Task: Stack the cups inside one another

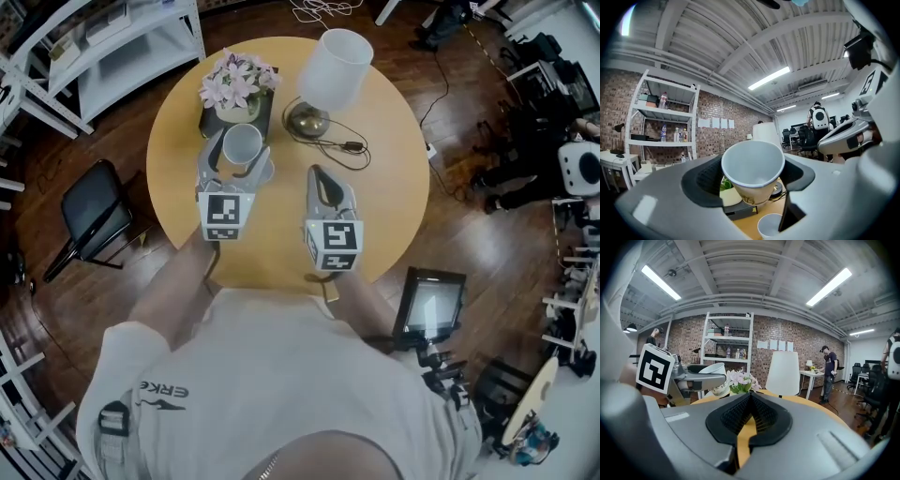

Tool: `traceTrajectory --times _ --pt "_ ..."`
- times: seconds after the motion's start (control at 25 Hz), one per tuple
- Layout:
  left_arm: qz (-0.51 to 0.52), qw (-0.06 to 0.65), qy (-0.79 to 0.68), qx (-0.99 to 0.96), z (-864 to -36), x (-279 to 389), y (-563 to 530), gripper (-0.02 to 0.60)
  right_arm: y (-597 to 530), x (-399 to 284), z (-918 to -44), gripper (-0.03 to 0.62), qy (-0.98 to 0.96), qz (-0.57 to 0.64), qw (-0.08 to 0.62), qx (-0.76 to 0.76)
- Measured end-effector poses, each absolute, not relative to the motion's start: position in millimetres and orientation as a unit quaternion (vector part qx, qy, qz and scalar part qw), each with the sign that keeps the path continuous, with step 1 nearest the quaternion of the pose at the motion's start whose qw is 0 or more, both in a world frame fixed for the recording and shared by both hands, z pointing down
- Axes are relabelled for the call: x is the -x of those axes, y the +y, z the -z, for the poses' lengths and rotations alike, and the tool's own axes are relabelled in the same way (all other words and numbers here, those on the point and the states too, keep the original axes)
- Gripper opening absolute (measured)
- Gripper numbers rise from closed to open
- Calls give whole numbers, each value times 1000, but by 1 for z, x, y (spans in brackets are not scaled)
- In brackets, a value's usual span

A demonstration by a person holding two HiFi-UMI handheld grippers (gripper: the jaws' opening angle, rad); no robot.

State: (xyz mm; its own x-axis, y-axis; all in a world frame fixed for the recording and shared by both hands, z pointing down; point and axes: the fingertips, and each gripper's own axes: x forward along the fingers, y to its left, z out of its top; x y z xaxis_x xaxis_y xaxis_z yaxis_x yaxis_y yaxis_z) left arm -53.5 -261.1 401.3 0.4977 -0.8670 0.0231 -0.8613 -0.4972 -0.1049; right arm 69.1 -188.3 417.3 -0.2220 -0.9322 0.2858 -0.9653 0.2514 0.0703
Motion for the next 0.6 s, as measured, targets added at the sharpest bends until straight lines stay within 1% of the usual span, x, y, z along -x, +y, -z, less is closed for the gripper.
traceTrajectory --times 0.6 --pt "100 -9 467 878 -475 32 -265 356 -203 -78 -444 14 -772 -88 157 -610"
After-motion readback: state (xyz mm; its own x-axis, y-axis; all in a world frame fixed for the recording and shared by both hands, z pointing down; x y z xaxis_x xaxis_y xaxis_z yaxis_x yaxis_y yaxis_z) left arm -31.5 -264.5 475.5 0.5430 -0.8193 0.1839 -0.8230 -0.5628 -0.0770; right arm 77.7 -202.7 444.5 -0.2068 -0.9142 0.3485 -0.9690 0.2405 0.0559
